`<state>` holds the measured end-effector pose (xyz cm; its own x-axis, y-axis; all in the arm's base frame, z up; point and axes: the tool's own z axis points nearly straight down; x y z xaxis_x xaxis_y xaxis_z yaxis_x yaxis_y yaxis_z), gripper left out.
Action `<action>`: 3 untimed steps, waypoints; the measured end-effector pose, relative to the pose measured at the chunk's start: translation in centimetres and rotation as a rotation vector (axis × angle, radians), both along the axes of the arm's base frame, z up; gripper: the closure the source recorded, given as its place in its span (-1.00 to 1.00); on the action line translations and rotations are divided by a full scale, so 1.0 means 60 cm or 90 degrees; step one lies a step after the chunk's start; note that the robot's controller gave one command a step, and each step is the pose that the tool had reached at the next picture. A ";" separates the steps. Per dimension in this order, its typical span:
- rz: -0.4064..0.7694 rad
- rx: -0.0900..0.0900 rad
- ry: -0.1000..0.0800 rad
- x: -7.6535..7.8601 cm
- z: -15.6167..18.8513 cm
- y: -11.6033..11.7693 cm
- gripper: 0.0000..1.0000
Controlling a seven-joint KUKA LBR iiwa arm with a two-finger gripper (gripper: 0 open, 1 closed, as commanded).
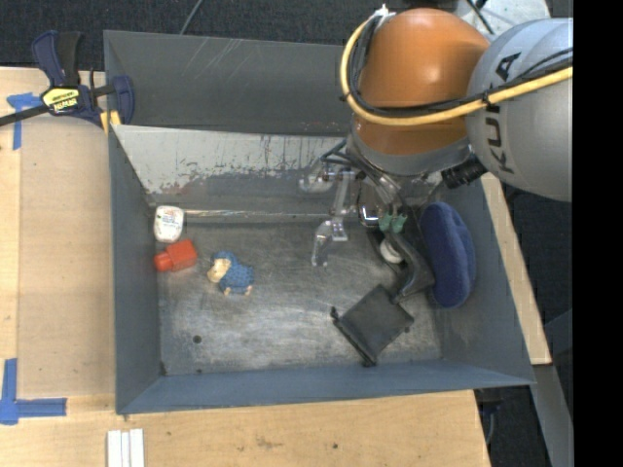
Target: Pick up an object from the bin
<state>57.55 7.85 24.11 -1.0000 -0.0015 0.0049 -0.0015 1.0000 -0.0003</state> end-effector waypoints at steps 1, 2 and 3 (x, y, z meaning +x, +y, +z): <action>0.163 0.000 -0.007 0.064 -0.281 0.070 -1.00; 0.324 0.001 -0.010 0.005 -0.278 0.136 -1.00; 0.321 0.002 -0.011 0.007 -0.277 0.135 1.00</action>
Offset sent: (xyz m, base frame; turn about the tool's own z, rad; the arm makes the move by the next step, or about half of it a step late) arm 0.0358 0.0426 -0.1711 -0.2564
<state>57.97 15.96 7.47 -0.8747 -0.4845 -0.0126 -0.4845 0.8748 -0.0010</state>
